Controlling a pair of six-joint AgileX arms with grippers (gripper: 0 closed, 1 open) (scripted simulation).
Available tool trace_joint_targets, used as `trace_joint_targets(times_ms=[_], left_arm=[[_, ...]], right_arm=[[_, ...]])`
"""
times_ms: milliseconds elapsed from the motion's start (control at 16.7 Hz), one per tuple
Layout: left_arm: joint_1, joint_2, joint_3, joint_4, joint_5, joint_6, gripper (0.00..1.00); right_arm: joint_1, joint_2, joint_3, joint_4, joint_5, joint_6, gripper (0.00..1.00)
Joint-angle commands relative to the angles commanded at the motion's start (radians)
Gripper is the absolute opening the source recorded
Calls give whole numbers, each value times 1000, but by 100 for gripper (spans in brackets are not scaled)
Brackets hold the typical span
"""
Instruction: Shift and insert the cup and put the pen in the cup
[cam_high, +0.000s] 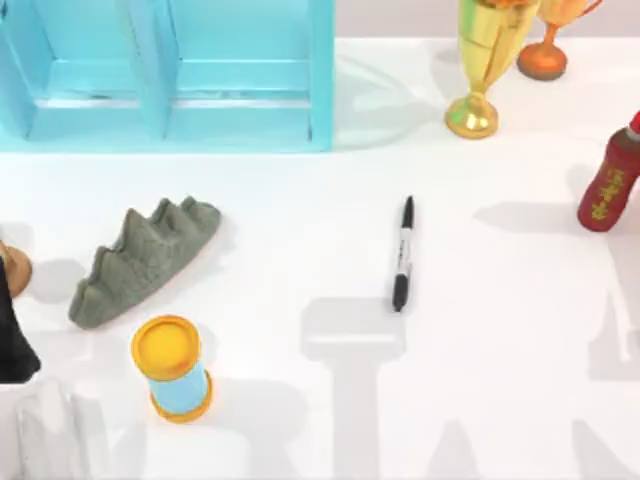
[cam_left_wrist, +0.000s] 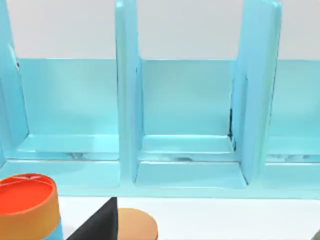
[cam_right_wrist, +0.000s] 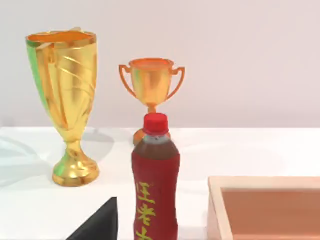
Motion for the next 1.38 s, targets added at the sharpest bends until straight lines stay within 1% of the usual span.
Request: trace_joint_targets(times_ms=[240,480,720,1140,1380], left_arm=[[0,0,0,0,0,0,100],[0,0,0,0,0,0,100],[0,0,0,0,0,0,100],[0,0,0,0,0,0,100],[0,0,0,0,0,0,100]], right_arm=[[-11,31,30,-29,0,-11,100],[-71,220,213,-191,1,-69,100],[-164,562,524,-439,1,-158,100],[-345,1286,1147,-932,1,-334,100],[-432,1629,1444,-1167,1,-418,100]])
